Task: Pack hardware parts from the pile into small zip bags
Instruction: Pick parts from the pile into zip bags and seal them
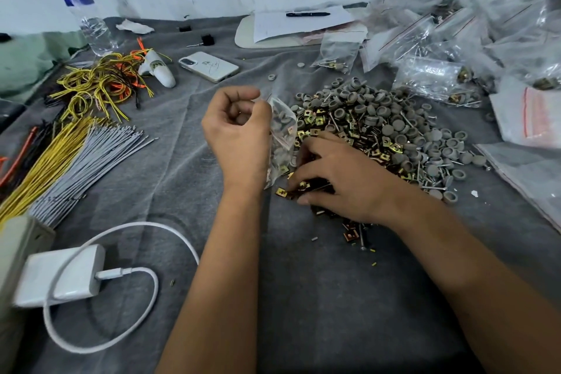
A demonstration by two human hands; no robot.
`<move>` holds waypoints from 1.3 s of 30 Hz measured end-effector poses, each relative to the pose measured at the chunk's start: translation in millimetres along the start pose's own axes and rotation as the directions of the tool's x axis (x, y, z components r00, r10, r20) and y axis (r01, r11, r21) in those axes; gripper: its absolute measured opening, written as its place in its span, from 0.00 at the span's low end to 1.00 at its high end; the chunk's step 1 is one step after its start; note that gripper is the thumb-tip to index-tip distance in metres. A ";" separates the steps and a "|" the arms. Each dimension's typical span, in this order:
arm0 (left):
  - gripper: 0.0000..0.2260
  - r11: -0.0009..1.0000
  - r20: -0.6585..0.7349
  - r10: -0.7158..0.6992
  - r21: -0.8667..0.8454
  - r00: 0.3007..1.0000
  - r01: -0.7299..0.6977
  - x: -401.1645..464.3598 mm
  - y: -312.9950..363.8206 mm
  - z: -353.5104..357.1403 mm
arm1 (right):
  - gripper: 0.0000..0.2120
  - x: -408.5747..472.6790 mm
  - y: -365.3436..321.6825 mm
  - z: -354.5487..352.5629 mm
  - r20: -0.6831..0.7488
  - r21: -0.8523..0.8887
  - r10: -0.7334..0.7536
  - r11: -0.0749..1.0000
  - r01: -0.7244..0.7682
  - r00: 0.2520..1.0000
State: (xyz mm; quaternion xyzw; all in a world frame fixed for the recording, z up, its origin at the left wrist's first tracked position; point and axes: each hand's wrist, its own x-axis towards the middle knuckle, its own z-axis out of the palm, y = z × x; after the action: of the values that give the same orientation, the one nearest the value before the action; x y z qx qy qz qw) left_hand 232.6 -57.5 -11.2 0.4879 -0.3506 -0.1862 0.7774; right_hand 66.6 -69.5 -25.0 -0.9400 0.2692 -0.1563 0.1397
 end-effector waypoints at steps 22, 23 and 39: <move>0.06 0.997 0.042 -0.070 -0.040 0.997 0.072 -0.4 -0.1 1.1 | 0.09 -4.3 3.1 -5.9 -0.246 0.350 0.220 0.928 -0.125 0.944; 0.06 0.996 0.038 -0.073 -0.042 0.997 0.074 -0.4 -0.1 1.1 | 0.09 -4.5 3.3 -4.9 -0.226 0.350 0.226 0.927 -0.138 0.947; 0.06 0.994 0.037 -0.092 -0.063 0.995 0.094 -1.0 1.5 0.5 | 0.14 0.1 -2.5 0.1 -0.155 0.307 0.186 0.943 -0.131 0.970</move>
State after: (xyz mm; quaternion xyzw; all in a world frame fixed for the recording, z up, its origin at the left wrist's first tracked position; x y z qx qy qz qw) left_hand 231.4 -56.5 -10.1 0.4750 -0.3345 -0.2418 0.7772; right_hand 67.9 -67.5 -24.2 -0.8656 0.3296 -0.2680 0.2652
